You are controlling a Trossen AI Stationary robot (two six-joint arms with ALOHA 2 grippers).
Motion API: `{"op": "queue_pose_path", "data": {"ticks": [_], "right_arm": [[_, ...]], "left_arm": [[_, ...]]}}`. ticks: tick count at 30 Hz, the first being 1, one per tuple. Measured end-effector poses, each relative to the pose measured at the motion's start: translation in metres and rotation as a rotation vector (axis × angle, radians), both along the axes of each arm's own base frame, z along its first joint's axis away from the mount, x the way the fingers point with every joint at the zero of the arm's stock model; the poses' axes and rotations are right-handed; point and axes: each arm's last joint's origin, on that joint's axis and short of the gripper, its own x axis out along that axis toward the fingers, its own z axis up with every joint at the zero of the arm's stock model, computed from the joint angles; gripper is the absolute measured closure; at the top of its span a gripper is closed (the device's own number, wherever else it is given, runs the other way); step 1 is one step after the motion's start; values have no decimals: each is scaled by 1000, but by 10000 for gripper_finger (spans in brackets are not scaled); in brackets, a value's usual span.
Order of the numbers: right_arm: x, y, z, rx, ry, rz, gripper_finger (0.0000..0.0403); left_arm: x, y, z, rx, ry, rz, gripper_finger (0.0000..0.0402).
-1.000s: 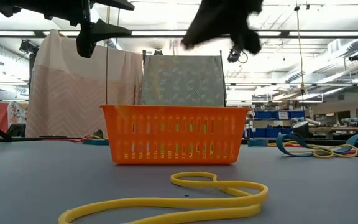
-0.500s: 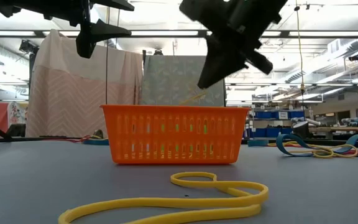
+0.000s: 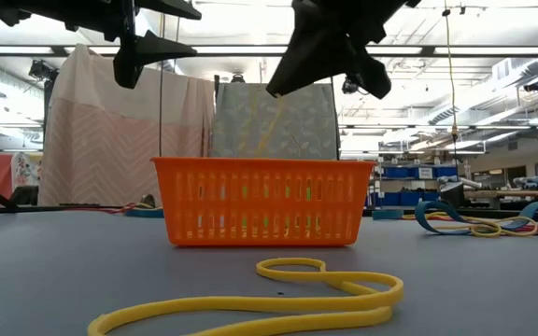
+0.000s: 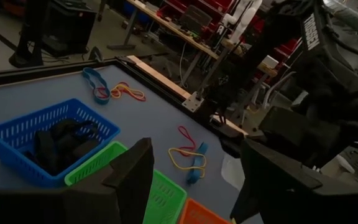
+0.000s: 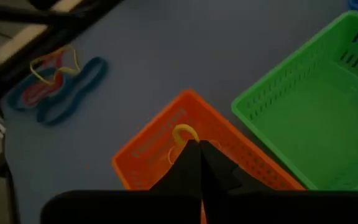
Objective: Sort rubber bands into baskets
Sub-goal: Put the yellow rubber band into the orange bin
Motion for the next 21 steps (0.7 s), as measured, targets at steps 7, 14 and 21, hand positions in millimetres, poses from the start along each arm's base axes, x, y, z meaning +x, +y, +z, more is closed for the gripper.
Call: {"op": "queue_pose_path", "data": {"ticks": [7,14,21], "right_arm": [[0,2,-1,23,8,22,375],[-2,4,-2,82,47,85,302],[-2,5,1,98,35,100,196]], "left_arm": [[0,0,0,1,4,0,161],[0,0,-1,-1,5,0,161],[0,-1,0,-30,-11,-30,161]]}}
